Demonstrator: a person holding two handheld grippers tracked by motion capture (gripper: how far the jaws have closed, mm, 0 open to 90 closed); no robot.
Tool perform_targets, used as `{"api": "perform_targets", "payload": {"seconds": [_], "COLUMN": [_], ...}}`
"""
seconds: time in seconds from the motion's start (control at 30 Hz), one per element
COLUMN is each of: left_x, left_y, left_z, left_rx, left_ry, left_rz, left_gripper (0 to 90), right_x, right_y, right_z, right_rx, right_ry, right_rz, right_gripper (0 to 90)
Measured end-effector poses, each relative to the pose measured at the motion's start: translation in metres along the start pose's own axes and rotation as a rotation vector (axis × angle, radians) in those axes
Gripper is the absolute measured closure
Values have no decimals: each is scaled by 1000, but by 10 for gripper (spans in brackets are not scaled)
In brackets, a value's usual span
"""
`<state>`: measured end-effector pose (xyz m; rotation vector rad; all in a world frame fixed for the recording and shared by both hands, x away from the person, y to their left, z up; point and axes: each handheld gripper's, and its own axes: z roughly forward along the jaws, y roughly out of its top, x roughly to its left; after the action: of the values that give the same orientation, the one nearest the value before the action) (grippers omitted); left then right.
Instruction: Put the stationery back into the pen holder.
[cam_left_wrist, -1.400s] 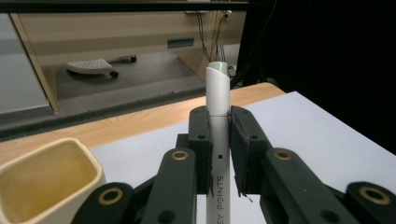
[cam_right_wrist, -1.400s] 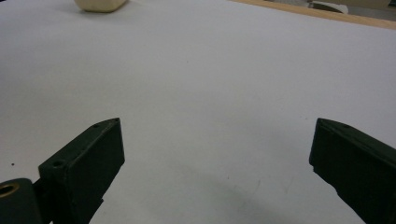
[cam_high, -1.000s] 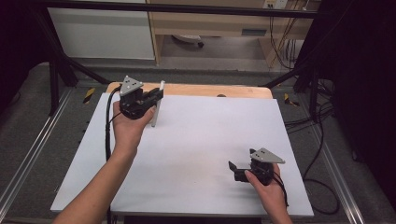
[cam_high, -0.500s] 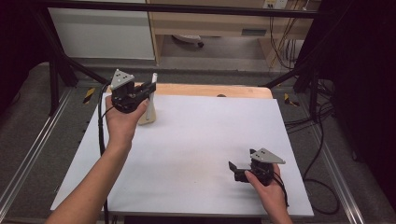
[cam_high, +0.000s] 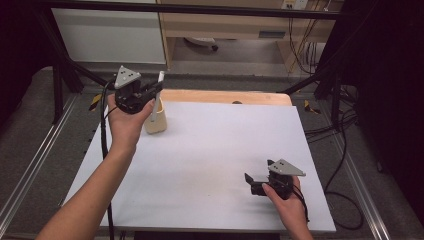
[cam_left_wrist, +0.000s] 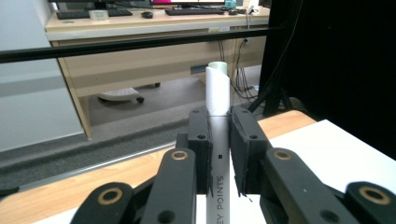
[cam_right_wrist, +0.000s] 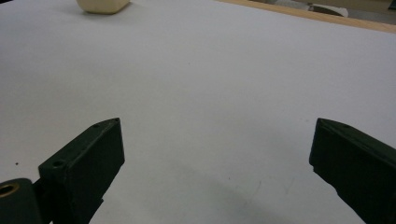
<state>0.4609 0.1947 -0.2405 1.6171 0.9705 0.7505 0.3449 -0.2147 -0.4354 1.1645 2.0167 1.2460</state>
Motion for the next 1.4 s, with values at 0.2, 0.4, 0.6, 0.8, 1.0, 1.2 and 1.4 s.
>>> {"api": "perform_targets", "payload": {"seconds": [0.2,0.4,0.6,0.8,1.0,1.2,1.4], "left_x": [7,16,26,36,48,59,67], "left_y": [7,8,5,1,-3,-8,-12], "left_z": [2,8,16,27,36,43,50], "left_rx": [-17,-22,-26,-24,-27,-28,-22], "left_ry": [11,24,48,64,75,82,90], "left_rz": [-10,-28,-55,-69,-103,-130,-146], "left_gripper": [795,795,795,795,795,795,795], "right_x": [-1,0,0,0,0,1,1], "right_y": [0,0,0,0,0,0,0], "right_z": [-1,0,0,0,0,0,0], "right_rx": [-2,0,-1,0,-1,0,0], "right_ry": [-1,2,2,5,7,13,15], "right_rz": [1,-3,-1,1,2,1,1], "right_gripper": [37,37,37,37,37,37,37]}}
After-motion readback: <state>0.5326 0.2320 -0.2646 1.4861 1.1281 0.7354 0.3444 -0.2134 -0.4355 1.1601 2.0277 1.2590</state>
